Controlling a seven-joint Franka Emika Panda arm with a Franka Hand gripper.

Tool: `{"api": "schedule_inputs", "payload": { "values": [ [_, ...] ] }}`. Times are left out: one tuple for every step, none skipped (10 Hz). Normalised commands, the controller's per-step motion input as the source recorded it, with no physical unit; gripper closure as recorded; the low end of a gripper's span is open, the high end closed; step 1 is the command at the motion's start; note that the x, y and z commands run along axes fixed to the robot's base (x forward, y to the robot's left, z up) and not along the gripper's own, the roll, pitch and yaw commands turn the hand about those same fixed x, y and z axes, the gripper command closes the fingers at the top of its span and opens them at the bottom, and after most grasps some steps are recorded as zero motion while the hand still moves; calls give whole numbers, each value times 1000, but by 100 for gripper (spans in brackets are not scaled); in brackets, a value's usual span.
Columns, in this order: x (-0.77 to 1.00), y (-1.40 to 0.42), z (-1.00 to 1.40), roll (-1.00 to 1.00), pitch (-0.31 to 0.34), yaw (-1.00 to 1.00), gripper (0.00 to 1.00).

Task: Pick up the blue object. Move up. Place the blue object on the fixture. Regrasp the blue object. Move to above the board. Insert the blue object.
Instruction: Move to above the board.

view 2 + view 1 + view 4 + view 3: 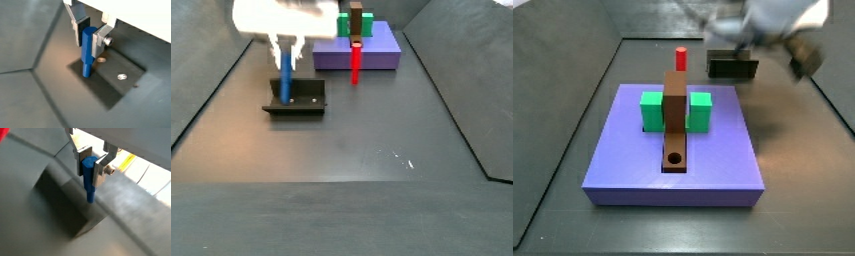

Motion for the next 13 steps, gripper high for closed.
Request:
{"api": "schedule_inputs", "payload": {
  "values": [
    [-35, -4, 1400, -23, 44, -36, 100],
    [-20, 8, 1400, -5, 51, -10, 100],
    [1, -13, 1400, 16, 85, -3, 100],
    [-2, -21, 1400, 15, 87, 5, 100],
    [13, -1, 1400, -10, 81, 18, 100],
    [18, -14, 857, -7, 83, 30, 100],
    [31, -18, 369, 6, 85, 44, 100],
    [45, -12, 237, 9, 89, 51, 100],
    [-1042, -1400, 282, -1000, 125, -151, 100],
    [-1080, -1400, 278, -1000, 105, -147, 100],
    [-1137, -1400, 281, -1000, 95, -137, 100],
    [-1173, -1400, 253, -1000, 104, -127, 100],
    [-1165, -1400, 262, -1000, 110, -123, 100]
  ]
}}
